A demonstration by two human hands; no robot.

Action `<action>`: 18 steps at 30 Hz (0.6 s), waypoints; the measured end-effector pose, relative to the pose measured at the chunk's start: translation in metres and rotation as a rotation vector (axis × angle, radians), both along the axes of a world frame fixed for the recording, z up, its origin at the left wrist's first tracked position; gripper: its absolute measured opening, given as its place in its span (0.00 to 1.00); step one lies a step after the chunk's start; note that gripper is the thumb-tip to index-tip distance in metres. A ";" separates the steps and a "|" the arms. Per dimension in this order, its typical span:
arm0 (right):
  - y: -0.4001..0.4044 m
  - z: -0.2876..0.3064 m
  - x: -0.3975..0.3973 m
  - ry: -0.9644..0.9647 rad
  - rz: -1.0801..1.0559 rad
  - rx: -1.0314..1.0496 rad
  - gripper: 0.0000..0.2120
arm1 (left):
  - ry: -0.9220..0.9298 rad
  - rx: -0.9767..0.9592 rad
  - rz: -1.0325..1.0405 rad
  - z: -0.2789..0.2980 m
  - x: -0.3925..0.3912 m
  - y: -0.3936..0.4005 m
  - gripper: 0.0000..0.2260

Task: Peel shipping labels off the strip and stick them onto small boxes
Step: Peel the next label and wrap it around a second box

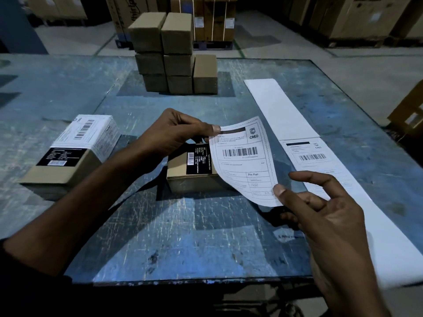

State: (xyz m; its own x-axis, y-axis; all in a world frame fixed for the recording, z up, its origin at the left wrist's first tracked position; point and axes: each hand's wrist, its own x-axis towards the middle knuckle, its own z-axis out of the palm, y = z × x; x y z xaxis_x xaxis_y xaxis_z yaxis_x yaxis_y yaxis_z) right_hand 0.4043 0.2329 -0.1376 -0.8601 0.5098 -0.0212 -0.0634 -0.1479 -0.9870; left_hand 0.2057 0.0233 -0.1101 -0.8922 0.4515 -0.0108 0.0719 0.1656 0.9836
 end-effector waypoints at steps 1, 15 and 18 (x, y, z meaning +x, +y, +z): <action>0.000 -0.001 0.000 -0.001 0.001 0.007 0.14 | 0.000 -0.002 -0.005 -0.001 -0.001 0.000 0.10; -0.002 -0.002 0.001 -0.005 -0.002 0.058 0.12 | -0.007 -0.017 0.010 -0.004 -0.001 0.001 0.07; -0.002 -0.001 0.000 -0.014 0.000 0.064 0.12 | -0.019 -0.021 0.011 -0.003 -0.001 0.001 0.08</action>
